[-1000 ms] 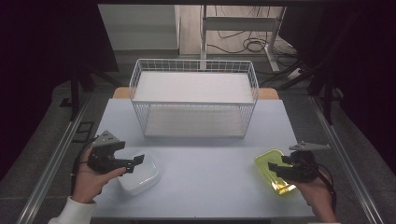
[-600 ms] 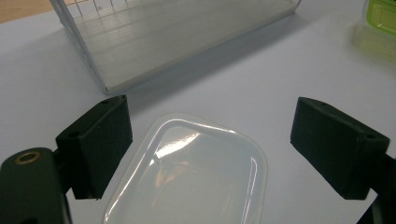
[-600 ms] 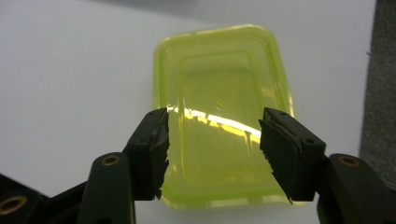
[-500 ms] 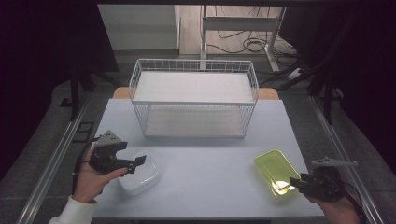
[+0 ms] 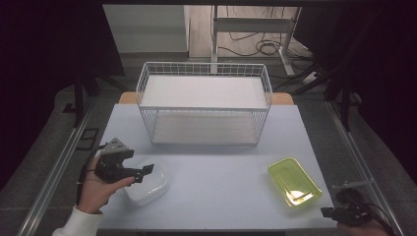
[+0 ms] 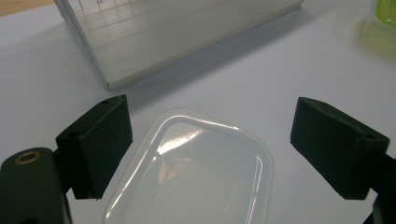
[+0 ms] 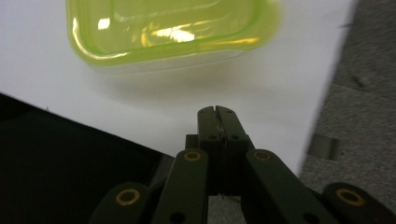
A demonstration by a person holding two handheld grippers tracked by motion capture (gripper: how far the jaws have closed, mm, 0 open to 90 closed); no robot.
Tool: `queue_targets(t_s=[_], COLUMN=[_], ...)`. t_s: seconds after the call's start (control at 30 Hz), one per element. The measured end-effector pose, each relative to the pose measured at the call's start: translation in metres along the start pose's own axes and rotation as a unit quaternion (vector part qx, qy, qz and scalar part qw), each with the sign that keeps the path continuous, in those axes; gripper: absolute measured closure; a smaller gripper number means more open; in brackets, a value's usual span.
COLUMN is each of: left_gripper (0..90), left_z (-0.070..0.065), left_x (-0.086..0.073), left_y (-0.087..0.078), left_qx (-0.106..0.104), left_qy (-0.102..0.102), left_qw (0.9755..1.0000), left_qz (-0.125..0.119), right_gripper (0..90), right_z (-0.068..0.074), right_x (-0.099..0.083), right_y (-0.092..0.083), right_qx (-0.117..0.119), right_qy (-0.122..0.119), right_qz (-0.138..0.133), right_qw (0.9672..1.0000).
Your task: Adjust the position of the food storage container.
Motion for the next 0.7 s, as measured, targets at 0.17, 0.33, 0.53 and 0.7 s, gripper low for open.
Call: queue_targets(t_s=[0.17,0.33,0.53,0.7], left_gripper=[12.4,12.4,12.4,12.4], left_z=[0.001,0.002,0.002,0.002], left_x=[0.0,-0.002,-0.001,-0.001], left_y=[0.0,0.0,-0.003,-0.001], left_qx=[0.002,0.003,0.005,0.005], left_qy=[0.001,0.0,0.0,0.001], left_qw=[1.0,1.0,1.0,1.0], left_qz=[-0.001,0.001,-0.002,-0.001], right_gripper=[89.2,89.3,89.2,89.2], right_z=[0.012,0.02,0.032,0.055], right_x=[0.004,0.008,0.005,0.01], right_y=[0.021,0.021,0.02,0.023], right_qx=[0.004,0.003,0.021,0.045], right_qy=[-0.019,-0.032,-0.058,-0.087], right_qz=[0.033,0.031,0.047,0.051], right_qw=[0.9992,0.999,0.997,0.9939])
Point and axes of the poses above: each handheld gripper's, and its own axes: y roughly forward along the jaws, x roughly out of its top, z roughly to its left, the point moved 5 cm from there along y, roughly forward along the jaws, and after that the axes turned 7 degrees about y, right-handed, at the moved point
